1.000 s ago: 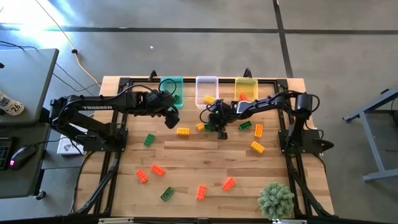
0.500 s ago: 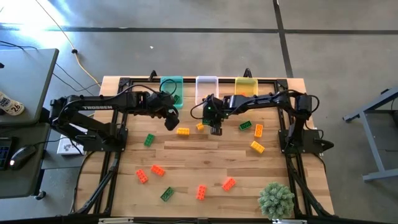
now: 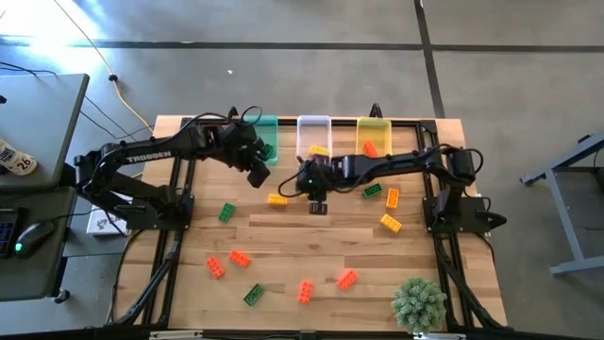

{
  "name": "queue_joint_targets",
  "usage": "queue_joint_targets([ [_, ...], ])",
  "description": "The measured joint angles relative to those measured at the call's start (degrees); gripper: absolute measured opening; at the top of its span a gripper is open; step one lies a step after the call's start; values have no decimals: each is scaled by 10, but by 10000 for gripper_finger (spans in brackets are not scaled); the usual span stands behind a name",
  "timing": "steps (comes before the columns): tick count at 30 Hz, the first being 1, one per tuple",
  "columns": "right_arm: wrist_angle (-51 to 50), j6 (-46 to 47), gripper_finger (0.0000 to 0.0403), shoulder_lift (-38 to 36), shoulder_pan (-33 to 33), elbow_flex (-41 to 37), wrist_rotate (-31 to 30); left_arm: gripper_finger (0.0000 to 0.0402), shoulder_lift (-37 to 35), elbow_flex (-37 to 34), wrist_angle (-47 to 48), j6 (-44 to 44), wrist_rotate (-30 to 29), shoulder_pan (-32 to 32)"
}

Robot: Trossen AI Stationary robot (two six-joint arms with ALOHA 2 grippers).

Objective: Sort & place blocks by color
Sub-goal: Put the green game piece into the green bin

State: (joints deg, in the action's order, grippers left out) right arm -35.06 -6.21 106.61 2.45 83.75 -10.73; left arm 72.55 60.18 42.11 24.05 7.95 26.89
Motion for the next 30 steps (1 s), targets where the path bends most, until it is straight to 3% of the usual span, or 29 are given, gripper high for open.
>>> queue_joint_targets([
  [8,3,0,114,-1,-23,56,-92,225,0,0,-19,51,104,17],
  [16,40,-1,114,-1,-23,67,-98,225,0,0,-93,88,110,11],
  [30,123,-28,114,-1,-38,67,-148,225,0,0,-96,103,106,11],
])
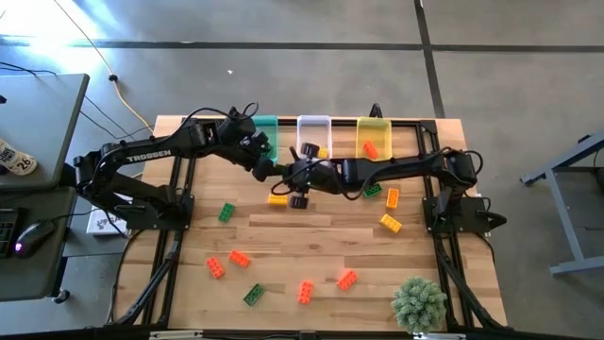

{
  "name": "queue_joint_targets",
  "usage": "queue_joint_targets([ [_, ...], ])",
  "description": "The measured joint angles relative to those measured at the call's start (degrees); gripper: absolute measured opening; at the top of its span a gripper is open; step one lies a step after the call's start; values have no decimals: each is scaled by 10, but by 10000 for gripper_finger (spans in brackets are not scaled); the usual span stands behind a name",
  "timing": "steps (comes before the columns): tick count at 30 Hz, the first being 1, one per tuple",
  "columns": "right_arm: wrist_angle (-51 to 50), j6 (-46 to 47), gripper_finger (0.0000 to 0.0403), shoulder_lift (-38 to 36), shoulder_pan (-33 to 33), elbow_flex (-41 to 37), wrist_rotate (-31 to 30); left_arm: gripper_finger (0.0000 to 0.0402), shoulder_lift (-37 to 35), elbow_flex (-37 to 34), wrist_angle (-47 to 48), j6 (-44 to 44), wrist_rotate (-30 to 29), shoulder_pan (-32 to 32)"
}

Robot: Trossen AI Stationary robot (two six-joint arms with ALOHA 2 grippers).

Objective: Sort & place blocks by color
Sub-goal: Put the green game piece into the green bin

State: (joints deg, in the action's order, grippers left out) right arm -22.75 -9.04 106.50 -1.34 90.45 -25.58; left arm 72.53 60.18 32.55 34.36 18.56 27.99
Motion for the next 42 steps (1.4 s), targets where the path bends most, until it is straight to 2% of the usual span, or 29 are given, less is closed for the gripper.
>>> queue_joint_targets([
  [11,38,0,114,0,-2,0,-7,214,0,0,-46,0,8,0],
  [21,38,-2,114,0,-3,0,-18,116,0,0,-39,-20,27,0],
  [26,33,-10,116,1,-2,0,-18,74,0,0,-43,-36,-1,0],
  [32,29,4,202,1,-2,0,-26,65,0,0,-39,-82,-22,-1],
  [36,17,7,234,0,-2,0,-44,65,0,0,-12,-98,-78,0],
  [42,-3,74,236,0,-2,0,-37,65,0,0,49,-136,-214,12],
])
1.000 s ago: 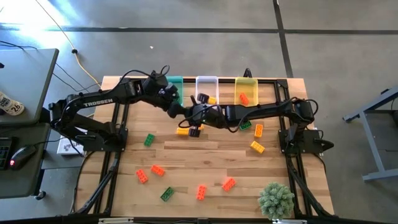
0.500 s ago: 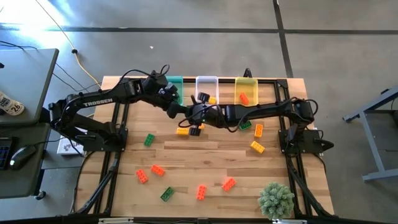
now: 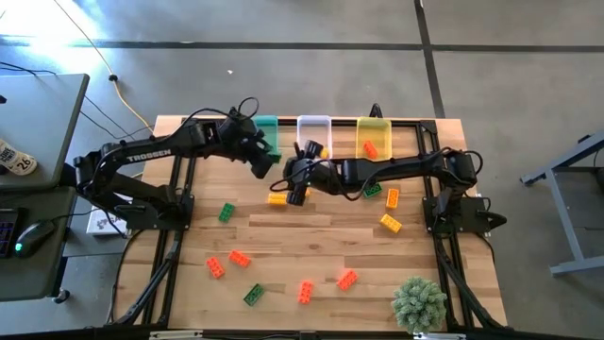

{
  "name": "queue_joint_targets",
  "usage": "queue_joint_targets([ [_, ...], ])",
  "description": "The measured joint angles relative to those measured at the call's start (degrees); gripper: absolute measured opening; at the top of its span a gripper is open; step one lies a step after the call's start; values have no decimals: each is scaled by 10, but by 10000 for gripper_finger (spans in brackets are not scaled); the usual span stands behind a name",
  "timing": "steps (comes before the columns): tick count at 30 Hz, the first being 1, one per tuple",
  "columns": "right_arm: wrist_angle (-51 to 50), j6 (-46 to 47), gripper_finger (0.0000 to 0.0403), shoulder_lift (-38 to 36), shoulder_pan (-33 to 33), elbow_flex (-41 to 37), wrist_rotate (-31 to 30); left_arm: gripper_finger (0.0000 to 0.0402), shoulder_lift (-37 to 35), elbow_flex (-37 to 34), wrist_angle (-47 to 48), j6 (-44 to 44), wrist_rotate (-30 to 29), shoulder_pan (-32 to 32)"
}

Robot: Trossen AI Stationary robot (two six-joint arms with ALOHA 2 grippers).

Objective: Sort & place blocks by color
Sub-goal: Put the green game piece into the green bin

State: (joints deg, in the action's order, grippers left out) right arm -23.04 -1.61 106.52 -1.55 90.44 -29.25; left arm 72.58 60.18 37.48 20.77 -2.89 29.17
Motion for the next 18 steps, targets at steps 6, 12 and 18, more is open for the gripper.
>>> queue_joint_targets([
  [6,-7,18,237,0,0,0,9,73,0,0,25,-24,-87,33],
  [12,-12,79,238,0,3,0,23,72,32,0,31,-44,-82,78],
  [18,-20,204,238,0,16,0,99,73,98,0,22,-56,-59,105],
])
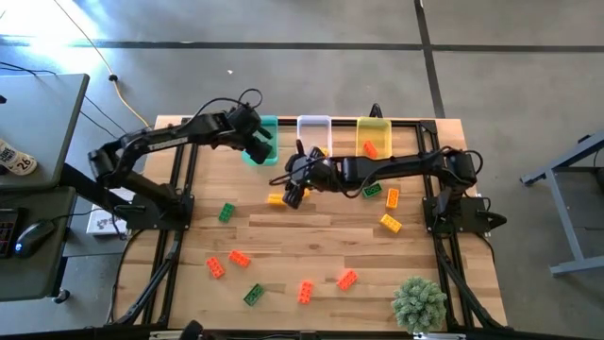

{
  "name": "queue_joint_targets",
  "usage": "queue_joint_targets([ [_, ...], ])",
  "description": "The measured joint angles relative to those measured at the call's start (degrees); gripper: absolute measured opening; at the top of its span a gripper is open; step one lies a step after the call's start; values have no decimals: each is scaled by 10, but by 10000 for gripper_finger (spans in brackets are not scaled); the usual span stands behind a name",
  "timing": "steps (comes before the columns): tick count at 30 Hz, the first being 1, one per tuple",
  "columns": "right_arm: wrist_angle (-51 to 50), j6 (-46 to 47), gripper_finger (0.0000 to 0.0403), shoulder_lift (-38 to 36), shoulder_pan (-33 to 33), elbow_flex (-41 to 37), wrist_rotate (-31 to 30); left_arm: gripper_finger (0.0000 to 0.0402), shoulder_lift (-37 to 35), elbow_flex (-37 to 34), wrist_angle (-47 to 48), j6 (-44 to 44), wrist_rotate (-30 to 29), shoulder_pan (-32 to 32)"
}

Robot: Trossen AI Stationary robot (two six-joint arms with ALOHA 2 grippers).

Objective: Sort & place blocks by color
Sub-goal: Put the green game piece into the green bin, then put the yellow game piece into the white bin

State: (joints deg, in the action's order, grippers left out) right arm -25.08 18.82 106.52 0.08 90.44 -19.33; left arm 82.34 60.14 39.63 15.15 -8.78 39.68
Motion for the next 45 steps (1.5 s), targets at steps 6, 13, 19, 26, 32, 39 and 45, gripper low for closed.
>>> queue_joint_targets([
  [6,-35,85,238,0,12,0,19,75,43,0,-29,-19,-2,18],
  [13,-93,187,238,0,25,-6,54,95,63,0,-35,-19,-3,36],
  [19,-109,237,238,6,42,-6,96,133,61,0,-35,-54,-4,40],
  [26,-108,262,238,33,52,-6,108,182,59,17,-19,-64,29,39],
  [32,-111,264,238,66,52,-6,90,192,59,67,42,-76,63,39],
  [39,-110,277,238,101,52,-6,89,193,43,113,103,-79,69,28],
  [45,-111,289,238,129,52,-6,85,193,-6,116,118,-79,69,14],
])
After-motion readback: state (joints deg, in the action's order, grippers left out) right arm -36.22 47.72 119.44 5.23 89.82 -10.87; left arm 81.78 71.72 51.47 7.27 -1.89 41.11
